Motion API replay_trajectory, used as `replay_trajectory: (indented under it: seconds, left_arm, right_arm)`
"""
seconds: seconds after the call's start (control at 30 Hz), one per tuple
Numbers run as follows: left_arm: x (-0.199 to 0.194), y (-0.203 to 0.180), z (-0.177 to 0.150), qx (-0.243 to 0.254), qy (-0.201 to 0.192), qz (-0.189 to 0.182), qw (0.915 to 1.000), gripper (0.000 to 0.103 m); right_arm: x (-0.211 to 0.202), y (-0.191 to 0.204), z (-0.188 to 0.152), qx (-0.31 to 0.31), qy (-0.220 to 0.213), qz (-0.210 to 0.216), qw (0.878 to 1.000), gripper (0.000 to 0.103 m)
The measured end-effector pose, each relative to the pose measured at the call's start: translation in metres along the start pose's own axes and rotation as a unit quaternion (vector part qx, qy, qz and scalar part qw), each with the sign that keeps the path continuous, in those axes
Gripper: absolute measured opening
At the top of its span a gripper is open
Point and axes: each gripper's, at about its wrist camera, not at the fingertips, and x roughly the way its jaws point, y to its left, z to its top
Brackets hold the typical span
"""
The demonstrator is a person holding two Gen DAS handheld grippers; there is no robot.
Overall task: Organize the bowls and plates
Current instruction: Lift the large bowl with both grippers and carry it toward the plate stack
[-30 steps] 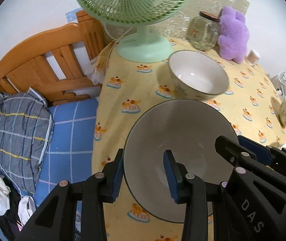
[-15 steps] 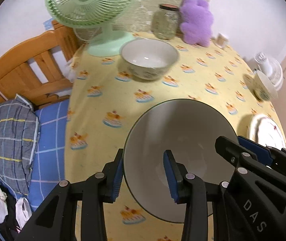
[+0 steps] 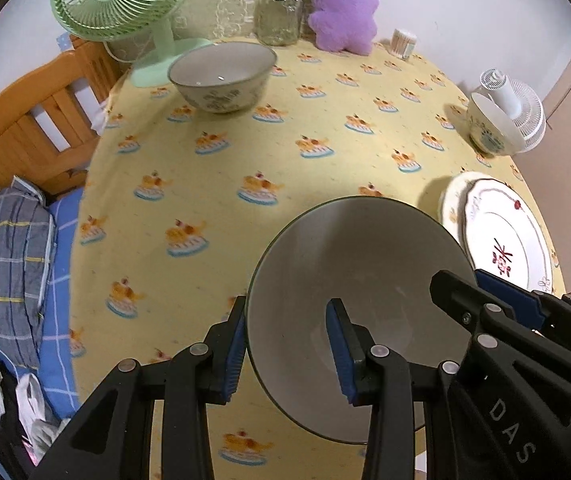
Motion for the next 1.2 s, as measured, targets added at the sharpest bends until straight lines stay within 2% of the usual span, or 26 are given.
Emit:
replay_trajectory:
  seconds: [0.33,0.47,0.77,0.8,0.97,1.13,1.2]
  left_arm:
    - [0.015,-0.025,-0.001,-0.027,0.015,0.003,0.9995,0.038]
    - [0.023,-0.025,-0.004,-0.040,0.024,0.018,0.9988,0.038]
    - [0.024,-0.032,-0.004,-0.046,0.015,0.047,0.9977,0.038]
    - [0.024,-0.033,-0.004,-0.046,0.015,0.050,0.9976,0.038]
    - [0.022,-0.038,-0.006,-0.055,0.023,0.050,0.9969,0.044]
    - [0.015,-0.037,-0.006,-0.082,0.014,0.053,0.9952,0.058]
    - [0.011,-0.038,-0.006,-0.087,0.007,0.055,0.9947,0.066]
  right_arm:
    - [0.008,-0.032,0.003,-0.014,0.016,0.006,1.000,0.029]
    - [0.016,-0.032,0.005,-0.031,0.026,0.018,0.999,0.028]
    - [0.024,-0.035,0.011,-0.060,0.030,0.034,0.997,0.028]
    - [0.024,-0.035,0.011,-0.063,0.032,0.038,0.997,0.031]
    - [0.029,-0.037,0.014,-0.079,0.052,0.033,0.995,0.031]
    - [0.028,-0.055,0.014,-0.051,0.046,0.095,0.993,0.031]
    - [0.026,-0.058,0.016,-0.050,0.040,0.099,0.993,0.031]
